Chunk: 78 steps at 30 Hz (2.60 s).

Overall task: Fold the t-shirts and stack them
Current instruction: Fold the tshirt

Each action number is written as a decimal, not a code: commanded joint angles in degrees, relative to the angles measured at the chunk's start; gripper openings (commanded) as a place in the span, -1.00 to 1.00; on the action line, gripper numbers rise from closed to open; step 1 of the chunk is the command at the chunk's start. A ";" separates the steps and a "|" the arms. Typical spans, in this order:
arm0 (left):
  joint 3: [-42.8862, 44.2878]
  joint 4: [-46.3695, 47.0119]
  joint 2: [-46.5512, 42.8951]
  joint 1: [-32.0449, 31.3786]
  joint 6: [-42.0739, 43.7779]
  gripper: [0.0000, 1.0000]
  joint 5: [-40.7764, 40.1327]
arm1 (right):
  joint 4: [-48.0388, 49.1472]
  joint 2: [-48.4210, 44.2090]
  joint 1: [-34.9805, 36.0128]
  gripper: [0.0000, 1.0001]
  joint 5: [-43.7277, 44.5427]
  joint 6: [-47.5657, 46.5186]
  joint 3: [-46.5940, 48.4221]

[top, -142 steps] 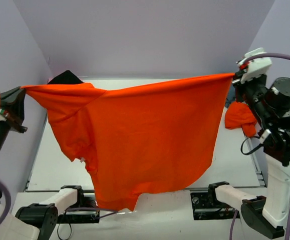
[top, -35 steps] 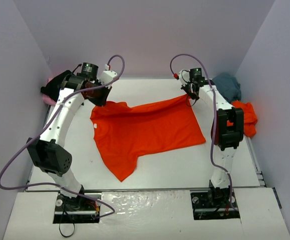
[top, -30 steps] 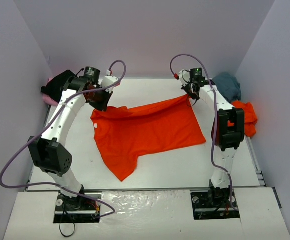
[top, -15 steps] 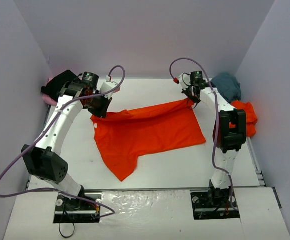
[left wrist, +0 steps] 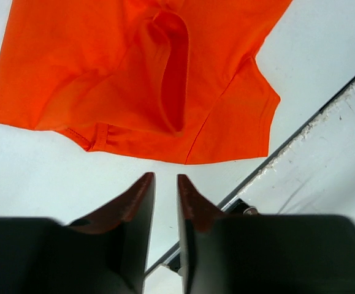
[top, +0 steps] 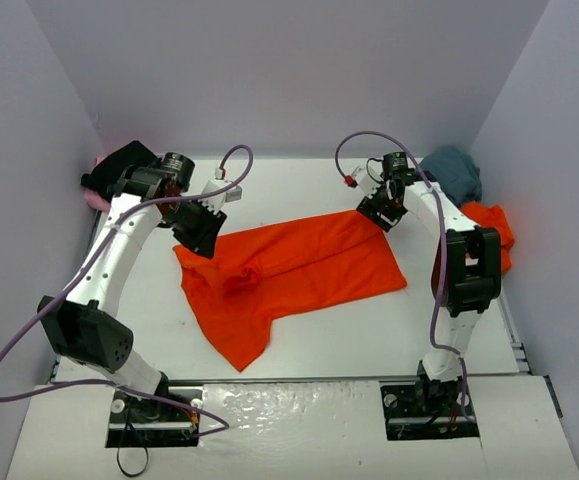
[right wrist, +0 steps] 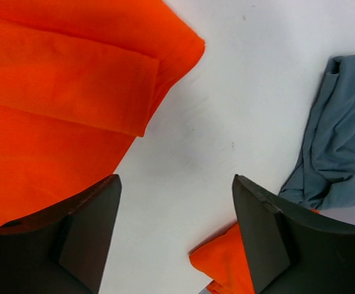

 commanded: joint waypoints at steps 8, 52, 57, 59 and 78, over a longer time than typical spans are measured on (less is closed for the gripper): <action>2.63 1.31 -7.44 -0.15 2.04 -0.51 1.87 | -1.94 -4.33 -0.37 -1.00 -6.46 0.97 4.21; 1.56 13.83 19.93 -0.36 1.04 -1.00 3.92 | -9.13 17.95 7.23 -0.65 5.22 6.90 21.92; 1.03 13.88 19.89 -0.36 1.44 -1.00 3.94 | -9.86 15.01 7.29 -0.38 5.07 5.77 19.10; 1.03 13.87 19.97 -0.36 1.36 -1.00 4.03 | -9.93 13.44 7.12 -0.20 5.00 5.10 17.69; 0.85 13.20 20.61 -0.36 1.82 -1.00 3.96 | -9.94 15.44 5.81 -0.15 5.67 5.04 20.28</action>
